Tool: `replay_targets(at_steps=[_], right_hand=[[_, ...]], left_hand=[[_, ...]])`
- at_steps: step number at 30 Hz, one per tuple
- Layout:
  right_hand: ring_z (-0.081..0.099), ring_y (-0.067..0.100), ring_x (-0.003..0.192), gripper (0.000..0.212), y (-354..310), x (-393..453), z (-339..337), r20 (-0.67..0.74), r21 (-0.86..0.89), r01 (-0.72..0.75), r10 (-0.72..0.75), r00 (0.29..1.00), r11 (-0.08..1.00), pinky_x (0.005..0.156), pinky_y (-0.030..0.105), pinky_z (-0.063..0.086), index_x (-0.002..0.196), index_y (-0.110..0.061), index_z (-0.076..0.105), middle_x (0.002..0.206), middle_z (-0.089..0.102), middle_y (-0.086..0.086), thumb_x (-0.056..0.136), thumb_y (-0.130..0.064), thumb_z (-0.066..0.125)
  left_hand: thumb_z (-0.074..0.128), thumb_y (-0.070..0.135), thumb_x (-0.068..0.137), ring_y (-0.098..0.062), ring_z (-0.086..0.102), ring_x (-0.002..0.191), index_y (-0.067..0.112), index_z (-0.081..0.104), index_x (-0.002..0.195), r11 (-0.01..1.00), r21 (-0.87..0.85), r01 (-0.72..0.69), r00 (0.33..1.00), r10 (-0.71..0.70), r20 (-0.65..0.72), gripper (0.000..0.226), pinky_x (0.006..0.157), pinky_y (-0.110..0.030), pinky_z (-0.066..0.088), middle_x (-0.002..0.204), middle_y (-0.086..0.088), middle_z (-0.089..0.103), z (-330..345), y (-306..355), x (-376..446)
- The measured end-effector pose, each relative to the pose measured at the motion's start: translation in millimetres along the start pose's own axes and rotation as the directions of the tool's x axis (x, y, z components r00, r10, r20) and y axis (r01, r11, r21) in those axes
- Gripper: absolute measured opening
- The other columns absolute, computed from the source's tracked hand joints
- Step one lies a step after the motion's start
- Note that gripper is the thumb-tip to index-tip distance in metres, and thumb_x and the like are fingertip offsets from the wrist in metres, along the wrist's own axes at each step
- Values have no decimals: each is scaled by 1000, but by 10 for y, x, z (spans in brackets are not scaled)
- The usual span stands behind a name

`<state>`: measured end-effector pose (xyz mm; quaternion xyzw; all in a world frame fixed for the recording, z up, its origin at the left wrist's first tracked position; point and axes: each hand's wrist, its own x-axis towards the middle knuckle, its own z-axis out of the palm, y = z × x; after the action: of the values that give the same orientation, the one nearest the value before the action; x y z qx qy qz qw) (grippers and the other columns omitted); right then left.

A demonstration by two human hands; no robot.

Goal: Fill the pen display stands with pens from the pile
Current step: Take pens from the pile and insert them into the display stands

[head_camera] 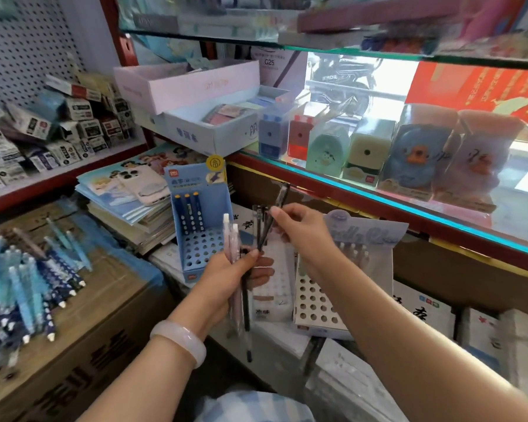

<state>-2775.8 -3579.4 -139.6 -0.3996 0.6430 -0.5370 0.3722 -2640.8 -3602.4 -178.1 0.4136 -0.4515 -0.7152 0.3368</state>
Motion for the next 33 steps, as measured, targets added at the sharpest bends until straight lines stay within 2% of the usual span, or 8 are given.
replay_targets(at_steps=[2, 5, 7, 10, 13, 16, 27, 33], right_hand=[[63, 9, 74, 9, -98, 117, -37, -99, 49, 85, -80, 992, 995, 69, 23, 54, 95, -15, 61, 84, 64, 1, 93, -21, 55], [66, 7, 76, 5, -175, 291, -15, -173, -197, 238, -273, 946, 951, 69, 18, 56, 97, -14, 56, 87, 64, 0, 94, -16, 53], [66, 12, 84, 8, -81, 367, 92, -114, -426, 231, -306, 945, 875, 74, 27, 57, 102, -11, 54, 93, 64, 3, 95, -14, 51], [63, 24, 91, 13, 184, 454, 241, -72, -680, 118, -226, 971, 723, 79, 40, 54, 109, -8, 51, 99, 63, 11, 96, -11, 48], [60, 24, 91, 20, 338, 531, 294, -141, -686, -10, -119, 983, 728, 73, 33, 50, 114, -7, 49, 101, 61, 11, 94, -4, 47], [61, 24, 89, 21, 452, 588, 344, -173, -698, -55, -93, 981, 714, 76, 38, 54, 115, -8, 49, 99, 62, 11, 94, -2, 46], [63, 24, 86, 14, 553, 661, 302, -166, -769, -56, -114, 980, 637, 68, 32, 50, 111, -10, 50, 96, 64, 10, 97, -10, 48], [62, 24, 92, 15, 520, 696, 423, -158, -757, -75, -70, 985, 649, 79, 35, 54, 110, -10, 51, 101, 63, 10, 95, -8, 49]], left_hand=[[50, 11, 93, -21, 71, 69, 2, 60, 95, 998, -68, -1, 994, -7, -109, 13, 60, -27, 59, 77, -12, 72, -69, 23, 34], [49, 11, 95, -13, 64, 46, 2, 59, 89, 998, -58, -17, 967, 1, -255, 15, 45, -23, 54, 65, -11, 63, -176, 76, 87], [51, 13, 95, -7, 48, 32, 7, 57, 83, 999, 14, -49, 947, 51, -316, 15, 35, -18, 42, 58, -7, 51, -232, 123, 152], [52, 13, 94, -5, 36, 31, 13, 50, 74, 989, 53, -140, 948, 149, -282, 20, 34, -17, 31, 54, -3, 42, -255, 207, 253], [53, 14, 93, -5, 34, 33, 13, 48, 71, 982, 17, -189, 957, 188, -223, 22, 34, -17, 30, 45, 4, 40, -277, 237, 279], [54, 15, 93, -6, 34, 33, 11, 46, 69, 980, 4, -199, 957, 196, -214, 26, 35, -17, 30, 42, 7, 40, -335, 232, 296], [54, 10, 92, -7, 35, 33, 11, 47, 73, 979, 45, -197, 957, 202, -207, 20, 35, -18, 31, 44, 5, 41, -356, 256, 349], [54, 8, 92, -7, 35, 33, 11, 47, 72, 981, 51, -187, 959, 193, -207, 21, 35, -18, 31, 47, 2, 40, -363, 249, 353]])
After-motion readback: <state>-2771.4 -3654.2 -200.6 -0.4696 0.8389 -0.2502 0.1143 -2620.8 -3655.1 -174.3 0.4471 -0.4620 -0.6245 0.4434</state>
